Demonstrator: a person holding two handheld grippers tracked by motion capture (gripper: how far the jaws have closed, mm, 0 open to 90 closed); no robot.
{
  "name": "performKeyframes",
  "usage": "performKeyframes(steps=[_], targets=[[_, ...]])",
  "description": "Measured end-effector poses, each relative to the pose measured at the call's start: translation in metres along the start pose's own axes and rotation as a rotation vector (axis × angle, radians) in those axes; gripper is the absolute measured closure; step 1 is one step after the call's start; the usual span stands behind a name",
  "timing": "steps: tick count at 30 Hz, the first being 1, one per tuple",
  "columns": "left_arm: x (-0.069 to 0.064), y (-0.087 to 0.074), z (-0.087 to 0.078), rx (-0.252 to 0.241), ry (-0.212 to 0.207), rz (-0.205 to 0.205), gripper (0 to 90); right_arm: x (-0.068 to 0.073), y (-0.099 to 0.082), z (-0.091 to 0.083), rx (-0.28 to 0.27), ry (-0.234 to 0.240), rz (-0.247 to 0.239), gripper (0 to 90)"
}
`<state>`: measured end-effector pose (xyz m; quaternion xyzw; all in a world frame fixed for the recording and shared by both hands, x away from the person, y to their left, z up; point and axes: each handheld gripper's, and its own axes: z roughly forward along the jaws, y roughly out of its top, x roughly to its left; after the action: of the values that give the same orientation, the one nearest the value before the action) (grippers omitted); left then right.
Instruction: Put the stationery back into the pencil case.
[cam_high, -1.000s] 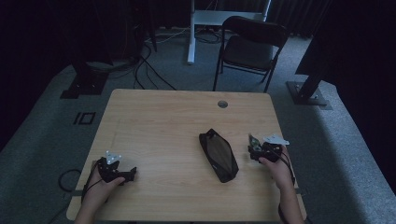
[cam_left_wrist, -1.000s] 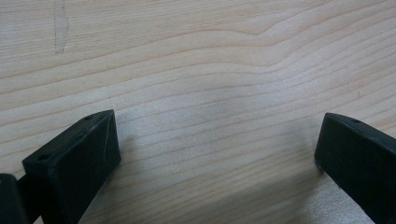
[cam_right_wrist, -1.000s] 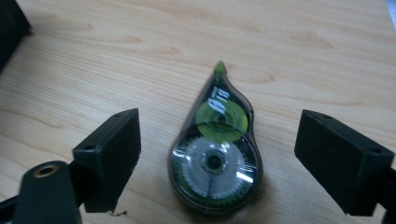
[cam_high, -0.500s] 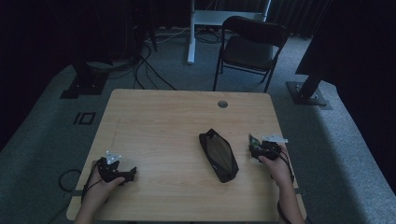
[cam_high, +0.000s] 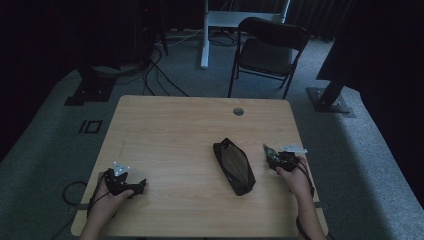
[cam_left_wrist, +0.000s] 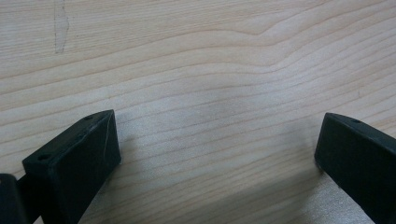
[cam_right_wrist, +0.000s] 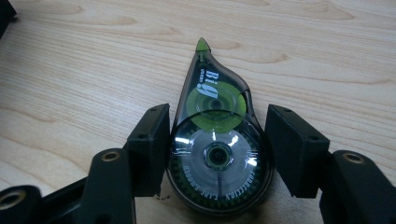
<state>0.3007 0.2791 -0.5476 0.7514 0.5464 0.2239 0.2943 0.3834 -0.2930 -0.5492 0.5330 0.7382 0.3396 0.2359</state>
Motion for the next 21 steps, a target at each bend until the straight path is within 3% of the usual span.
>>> performKeyframes(steps=[6, 21], targets=[[0.000, 0.000, 0.000, 0.000, 0.000, 0.000, 0.3, -0.001, 0.000, 0.000, -0.011, 0.027, 0.031, 41.6], [0.000, 0.000, 0.000, 0.000, 0.000, 0.000, 0.3, -0.001, 0.012, -0.016, -0.083, 0.028, 0.057, 41.6]])
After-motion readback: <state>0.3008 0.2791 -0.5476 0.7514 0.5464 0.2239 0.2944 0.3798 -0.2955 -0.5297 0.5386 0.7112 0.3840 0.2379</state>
